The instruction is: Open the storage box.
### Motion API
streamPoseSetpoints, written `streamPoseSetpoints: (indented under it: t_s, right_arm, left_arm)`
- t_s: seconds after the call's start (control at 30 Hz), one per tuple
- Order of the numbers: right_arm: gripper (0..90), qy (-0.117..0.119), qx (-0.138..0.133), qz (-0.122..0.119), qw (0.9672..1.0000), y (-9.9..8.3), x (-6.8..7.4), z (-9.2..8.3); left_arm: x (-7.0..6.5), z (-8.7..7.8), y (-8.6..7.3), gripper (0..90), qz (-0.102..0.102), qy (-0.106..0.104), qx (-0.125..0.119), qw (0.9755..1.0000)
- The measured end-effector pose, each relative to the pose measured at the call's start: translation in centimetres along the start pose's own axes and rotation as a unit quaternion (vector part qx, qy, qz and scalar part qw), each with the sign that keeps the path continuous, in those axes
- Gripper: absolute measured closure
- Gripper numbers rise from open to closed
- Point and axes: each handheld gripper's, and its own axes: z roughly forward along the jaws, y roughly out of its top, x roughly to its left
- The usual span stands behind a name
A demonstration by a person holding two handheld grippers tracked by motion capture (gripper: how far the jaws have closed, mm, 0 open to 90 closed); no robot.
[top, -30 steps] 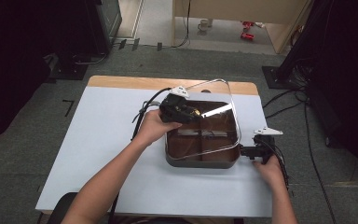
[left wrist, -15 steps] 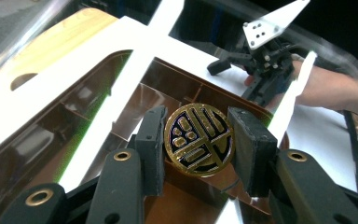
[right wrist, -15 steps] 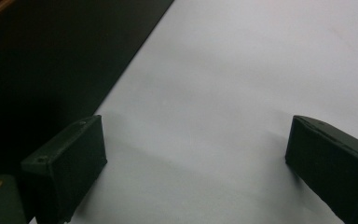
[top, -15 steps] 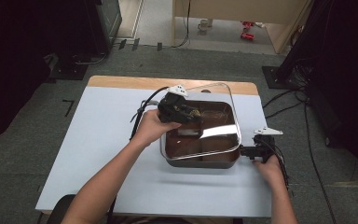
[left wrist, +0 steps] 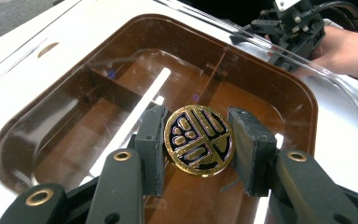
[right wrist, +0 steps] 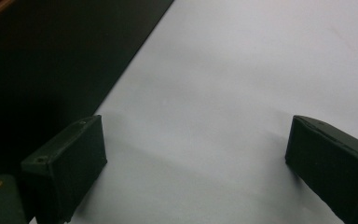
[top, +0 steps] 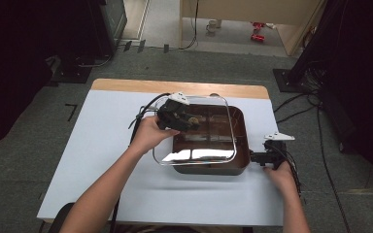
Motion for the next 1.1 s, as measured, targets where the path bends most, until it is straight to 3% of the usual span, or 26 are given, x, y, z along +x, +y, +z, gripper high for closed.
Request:
streamPoseSetpoints:
  t_s: [0.43,0.77,0.9,0.97,1.1]
  right_arm:
    - [4.2,0.000,0.000,0.001,1.0000,0.0,0.0,0.0]
    - [4.2,0.000,0.001,0.001,1.0000,0.0,0.0,0.0]
    - [4.1,0.001,0.000,0.000,1.0000,0.0,0.0,0.0]
    - [4.0,0.001,0.001,0.001,1.0000,0.0,0.0,0.0]
    - [2.9,0.003,0.002,0.001,1.0000,0.1,-0.1,0.0]
  left_arm:
    - [2.0,-3.0,-2.4,59.6,-0.013,0.022,-0.007,0.9997]
    - [4.5,-6.5,-5.6,59.6,-0.056,0.054,-0.014,0.9968]
    - [5.3,-7.3,-6.6,59.6,-0.069,0.056,-0.010,0.9960]
    - [6.1,-8.1,-7.6,59.6,-0.086,0.061,-0.008,0.9943]
    - [6.8,-8.8,-8.6,59.6,-0.099,0.073,-0.013,0.9923]
